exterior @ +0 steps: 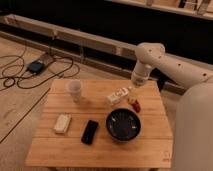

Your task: Move the arm in a circular motion

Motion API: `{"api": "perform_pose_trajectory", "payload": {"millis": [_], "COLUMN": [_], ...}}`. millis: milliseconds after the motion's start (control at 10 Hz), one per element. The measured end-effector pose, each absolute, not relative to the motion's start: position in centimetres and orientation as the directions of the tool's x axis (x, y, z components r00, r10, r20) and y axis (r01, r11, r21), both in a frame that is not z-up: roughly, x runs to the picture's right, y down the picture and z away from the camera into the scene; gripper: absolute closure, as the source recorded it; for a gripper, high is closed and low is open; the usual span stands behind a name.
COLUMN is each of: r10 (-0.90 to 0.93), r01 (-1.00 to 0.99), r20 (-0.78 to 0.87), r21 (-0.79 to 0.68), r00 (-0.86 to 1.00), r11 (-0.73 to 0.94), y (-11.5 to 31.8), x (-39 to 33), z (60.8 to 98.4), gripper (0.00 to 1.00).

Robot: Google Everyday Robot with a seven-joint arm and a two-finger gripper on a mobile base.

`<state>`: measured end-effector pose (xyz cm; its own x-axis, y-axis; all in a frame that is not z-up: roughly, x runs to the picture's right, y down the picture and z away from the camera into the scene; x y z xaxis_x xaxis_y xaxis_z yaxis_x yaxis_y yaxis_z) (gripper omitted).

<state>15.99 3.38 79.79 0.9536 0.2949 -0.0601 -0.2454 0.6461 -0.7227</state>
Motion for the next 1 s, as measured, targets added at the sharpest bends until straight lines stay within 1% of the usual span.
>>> {"api": "perform_pose_trajectory", "payload": {"millis": [400, 700, 900, 1000], "r10": [0.295, 0.304, 0.308, 0.306], "r01": [-0.249, -0.303, -0.337, -0.346], "r20": [-0.065, -0.129, -0.170, -0.184], "r21": [-0.721, -0.702, -0.685, -0.675], "r00": [0.953, 0.944, 0.936, 0.934], "r11": [0.646, 0.644, 0.646, 0.652], "y": [3.3, 2.9, 1.7, 0.2], "x": [16.2, 19.0, 21.0, 21.9], "z": [79.8, 80.3, 81.1, 81.8], "gripper": [0.20, 0.20, 0.20, 0.20]}}
